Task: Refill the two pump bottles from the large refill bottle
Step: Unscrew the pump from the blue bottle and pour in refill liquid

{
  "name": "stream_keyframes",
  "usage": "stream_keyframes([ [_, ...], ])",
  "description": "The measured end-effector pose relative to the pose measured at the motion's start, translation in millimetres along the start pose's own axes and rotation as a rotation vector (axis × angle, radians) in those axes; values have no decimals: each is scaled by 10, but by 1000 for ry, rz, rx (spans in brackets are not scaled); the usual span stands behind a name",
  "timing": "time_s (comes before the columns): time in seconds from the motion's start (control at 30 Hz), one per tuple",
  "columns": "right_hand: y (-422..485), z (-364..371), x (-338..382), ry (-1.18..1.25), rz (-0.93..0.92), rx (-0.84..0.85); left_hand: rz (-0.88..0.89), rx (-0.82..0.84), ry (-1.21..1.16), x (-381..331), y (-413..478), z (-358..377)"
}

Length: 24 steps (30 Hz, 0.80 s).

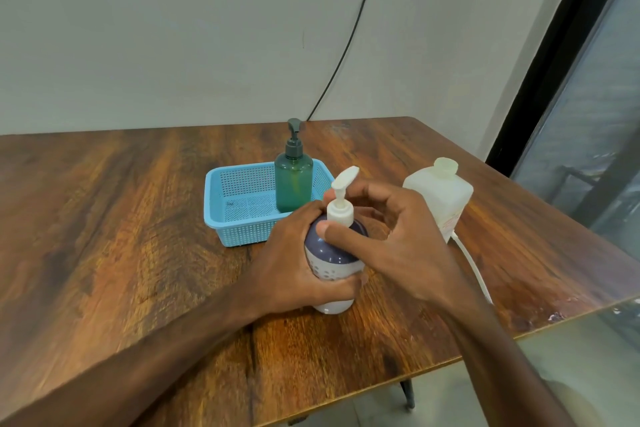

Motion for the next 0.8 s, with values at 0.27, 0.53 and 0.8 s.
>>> stream_keyframes([
  [0.27, -12, -46, -33, 134, 31, 37, 19, -22, -19, -12, 4, -5],
  [0.53, -38, -43, 15, -23, -24, -80, 2, -5, 9, 26, -7, -5],
  [0.8, -68, -51, 34, -39, -30, -30, 14, -4, -25, 12, 0, 9],
])
Point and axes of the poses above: each hand's wrist, its own y-axis towards the middle knuckle, its own z-axis out of the palm, x = y × z, the point moved 5 cm from there along y, towards the middle knuckle, and after that the axes turned 12 degrees about z, right-handed, at the moved point
